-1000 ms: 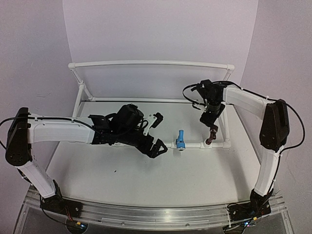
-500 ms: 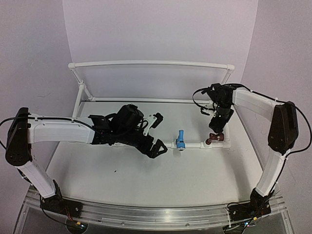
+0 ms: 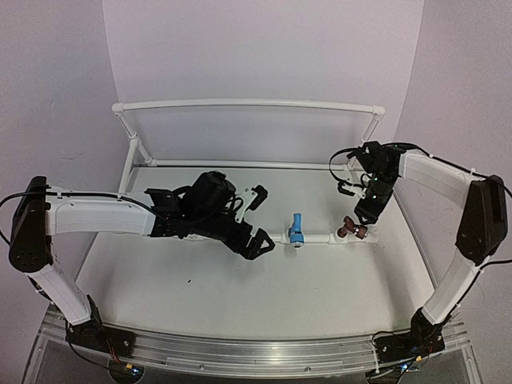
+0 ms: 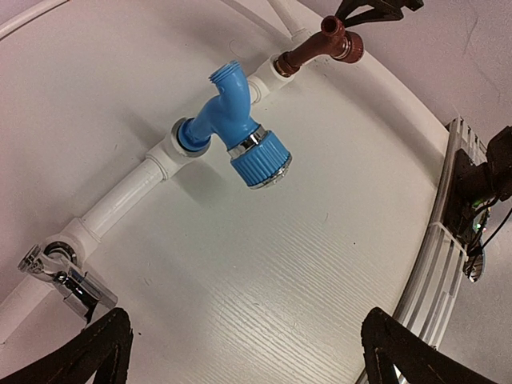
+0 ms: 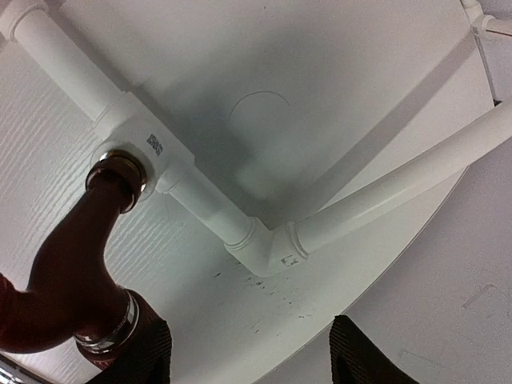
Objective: Install the water faucets
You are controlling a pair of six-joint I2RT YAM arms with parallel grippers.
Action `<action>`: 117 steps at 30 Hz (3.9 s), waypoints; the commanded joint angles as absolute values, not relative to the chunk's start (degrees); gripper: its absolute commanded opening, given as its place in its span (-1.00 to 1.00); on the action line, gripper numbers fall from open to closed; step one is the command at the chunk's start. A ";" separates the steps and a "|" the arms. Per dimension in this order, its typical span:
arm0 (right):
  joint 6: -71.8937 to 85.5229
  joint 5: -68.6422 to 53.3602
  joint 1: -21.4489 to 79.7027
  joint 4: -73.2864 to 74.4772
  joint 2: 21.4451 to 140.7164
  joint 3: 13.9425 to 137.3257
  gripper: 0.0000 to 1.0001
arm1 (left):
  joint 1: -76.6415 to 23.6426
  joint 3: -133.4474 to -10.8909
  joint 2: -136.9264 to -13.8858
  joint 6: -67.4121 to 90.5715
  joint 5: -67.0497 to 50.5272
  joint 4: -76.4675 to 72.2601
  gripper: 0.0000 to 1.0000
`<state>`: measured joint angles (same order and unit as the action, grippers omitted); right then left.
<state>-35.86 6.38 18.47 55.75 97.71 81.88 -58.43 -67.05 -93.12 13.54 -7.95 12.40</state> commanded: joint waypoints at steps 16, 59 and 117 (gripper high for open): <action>-45.54 -3.05 15.73 47.02 85.39 65.42 -1.00 | -58.18 -69.27 -92.17 13.96 -9.25 11.05 0.99; -45.91 -7.53 24.72 38.86 77.48 55.44 -1.00 | -58.18 -69.09 -92.37 14.47 -10.76 10.13 0.99; -29.50 7.59 21.04 38.04 92.29 70.78 -1.00 | -58.18 -65.49 -89.33 15.29 -9.23 8.63 0.99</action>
<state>-27.72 8.54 23.17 34.80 94.95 72.14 -58.43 -65.84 -91.53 15.04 -9.87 10.83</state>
